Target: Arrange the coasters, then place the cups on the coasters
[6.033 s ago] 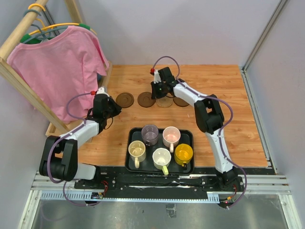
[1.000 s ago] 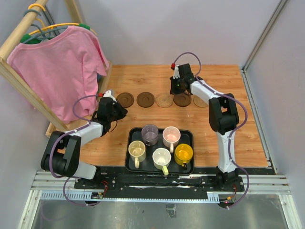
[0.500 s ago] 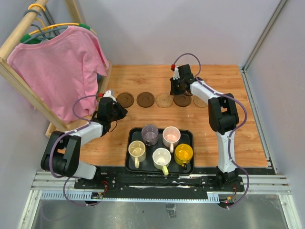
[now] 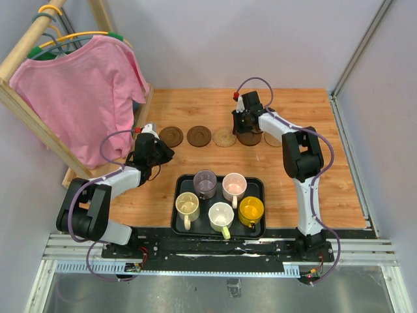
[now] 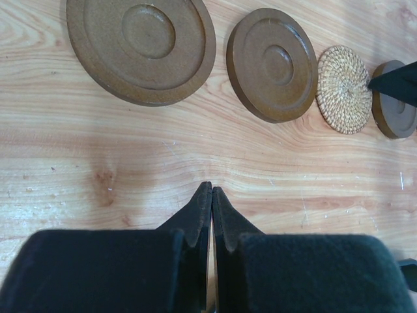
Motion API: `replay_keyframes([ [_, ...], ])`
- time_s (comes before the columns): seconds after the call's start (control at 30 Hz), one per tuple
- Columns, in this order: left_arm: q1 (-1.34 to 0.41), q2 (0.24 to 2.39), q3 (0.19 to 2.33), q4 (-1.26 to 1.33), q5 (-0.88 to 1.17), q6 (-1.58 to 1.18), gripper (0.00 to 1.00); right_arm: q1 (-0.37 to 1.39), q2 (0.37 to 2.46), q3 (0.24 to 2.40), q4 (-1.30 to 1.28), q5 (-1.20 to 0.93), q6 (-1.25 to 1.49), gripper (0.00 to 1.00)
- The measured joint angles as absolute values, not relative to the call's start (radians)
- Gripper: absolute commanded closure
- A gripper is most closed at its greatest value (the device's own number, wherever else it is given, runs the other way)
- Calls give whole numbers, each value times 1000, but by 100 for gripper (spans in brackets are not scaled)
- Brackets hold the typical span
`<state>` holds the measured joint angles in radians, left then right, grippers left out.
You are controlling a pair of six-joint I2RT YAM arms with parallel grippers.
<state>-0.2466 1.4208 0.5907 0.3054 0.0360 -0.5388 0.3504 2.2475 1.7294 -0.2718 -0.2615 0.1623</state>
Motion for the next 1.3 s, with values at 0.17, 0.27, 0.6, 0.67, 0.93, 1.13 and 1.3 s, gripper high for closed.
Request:
replay_keyframes([
  [0.17,-247,1423,591,305,36,-539,95,350,2248,1730,-272,-261,165,92],
  [0.27,-247,1423,591,305,36,-539,95,350,2248,1729,-272,-260,167,92],
  [0.6,-247,1424,591,305,36,-538,95,350,2243,1716,-265,-255,176,92],
  [0.67,-247,1425,591,305,36,-538,95,350,2240,1710,-260,-252,179,92],
  [0.93,-247,1425,591,305,36,-538,95,343,2225,1690,-258,-250,181,92],
  [1.13,-247,1425,591,305,35,-538,95,343,2214,1687,-260,-241,181,91],
  [1.3,-247,1425,591,305,35,-535,95,343,2206,1687,-259,-244,180,91],
])
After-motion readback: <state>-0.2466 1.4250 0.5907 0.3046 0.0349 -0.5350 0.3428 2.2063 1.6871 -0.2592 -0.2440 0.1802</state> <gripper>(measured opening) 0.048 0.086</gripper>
